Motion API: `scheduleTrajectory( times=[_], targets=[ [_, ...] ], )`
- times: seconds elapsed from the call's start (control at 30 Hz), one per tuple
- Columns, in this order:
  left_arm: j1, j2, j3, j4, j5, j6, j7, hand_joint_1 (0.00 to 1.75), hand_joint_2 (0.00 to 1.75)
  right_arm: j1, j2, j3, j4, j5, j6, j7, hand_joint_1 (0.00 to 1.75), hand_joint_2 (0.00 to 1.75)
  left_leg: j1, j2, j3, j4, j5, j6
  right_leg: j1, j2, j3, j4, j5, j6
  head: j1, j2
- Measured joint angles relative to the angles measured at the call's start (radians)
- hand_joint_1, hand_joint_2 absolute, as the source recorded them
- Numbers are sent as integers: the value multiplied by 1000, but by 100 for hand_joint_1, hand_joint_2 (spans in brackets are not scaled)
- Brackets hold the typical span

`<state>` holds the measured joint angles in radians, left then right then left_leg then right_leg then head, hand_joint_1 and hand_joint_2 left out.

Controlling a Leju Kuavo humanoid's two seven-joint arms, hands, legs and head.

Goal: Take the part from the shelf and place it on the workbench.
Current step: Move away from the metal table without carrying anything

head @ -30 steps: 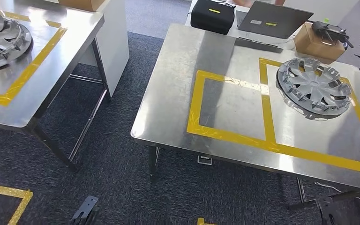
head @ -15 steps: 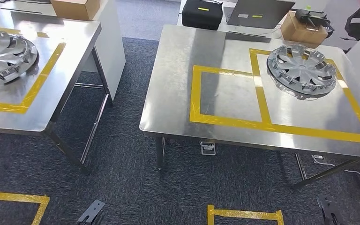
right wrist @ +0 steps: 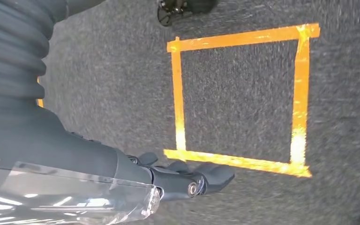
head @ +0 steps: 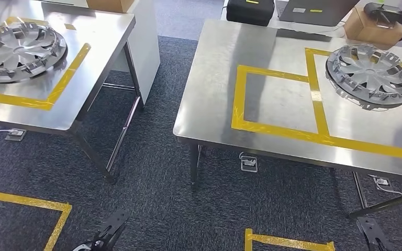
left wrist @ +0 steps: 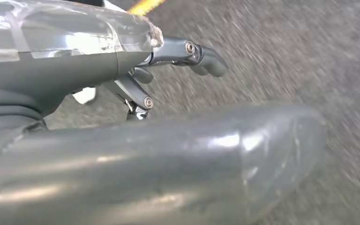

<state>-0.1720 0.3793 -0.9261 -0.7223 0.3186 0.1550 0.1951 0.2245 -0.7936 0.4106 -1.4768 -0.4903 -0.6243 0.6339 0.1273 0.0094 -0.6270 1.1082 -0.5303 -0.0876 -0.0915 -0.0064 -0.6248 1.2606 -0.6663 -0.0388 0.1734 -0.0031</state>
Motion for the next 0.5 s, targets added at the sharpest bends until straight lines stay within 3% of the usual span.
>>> scheduleTrajectory(
  times=[0.03,0.1,0.17,0.2,0.23,0.27,0.33,0.4,0.43,0.47,0.5],
  targets=[
    [-4,-10,7,15,0,-9,-17,0,0,-1,-13,15,-8,-6,-4,-14,0,175,13,-5,1,-2,2,-12,-8,0,26,-64,45,9,1,0],
    [-8,-26,22,54,8,-27,-55,0,0,-4,-22,37,-5,9,-10,-47,0,175,26,-17,0,-7,7,-45,-20,5,63,-168,100,57,16,0],
    [-2,-38,38,105,25,-40,-97,0,0,-4,-14,48,17,53,-8,-70,0,175,27,-22,8,-28,20,-77,-21,11,62,-187,107,107,26,0],
    [4,-46,44,130,32,-44,-114,0,0,-3,-9,50,29,78,-1,-78,0,175,29,-22,16,-45,31,-89,-19,13,59,-185,111,117,21,0],
    [11,-53,50,154,38,-47,-128,0,0,0,-5,50,42,99,10,-84,0,175,33,-18,26,-63,40,-97,-16,13,57,-182,112,118,8,0],
    [16,-59,55,177,42,-49,-137,0,0,1,-2,47,52,116,21,-90,0,175,34,-10,28,-67,39,-95,-10,13,58,-181,114,113,-8,0],
    [21,-70,63,212,45,-50,-147,0,0,0,3,37,71,137,36,-98,0,175,20,6,-7,1,-3,-71,9,11,60,-189,120,101,-46,0],
    [21,-78,71,240,52,-50,-151,0,0,-1,13,29,88,158,52,-94,0,175,-18,12,-82,142,-66,-37,36,7,63,-201,126,93,-77,0],
    [22,-82,77,253,58,-49,-151,0,0,1,19,25,95,174,61,-86,0,175,-39,10,-112,195,-81,-20,52,6,65,-205,130,89,-87,0],
    [24,-86,82,264,66,-48,-150,0,0,4,26,19,100,193,71,-77,0,175,-60,7,-127,217,-77,-1,69,4,67,-210,131,85,-94,0],
    [26,-91,88,274,75,-49,-151,0,0,8,32,11,103,211,81,-67,0,175,-81,0,-123,203,-55,24,86,5,71,-214,133,80,-100,0]
  ],
)
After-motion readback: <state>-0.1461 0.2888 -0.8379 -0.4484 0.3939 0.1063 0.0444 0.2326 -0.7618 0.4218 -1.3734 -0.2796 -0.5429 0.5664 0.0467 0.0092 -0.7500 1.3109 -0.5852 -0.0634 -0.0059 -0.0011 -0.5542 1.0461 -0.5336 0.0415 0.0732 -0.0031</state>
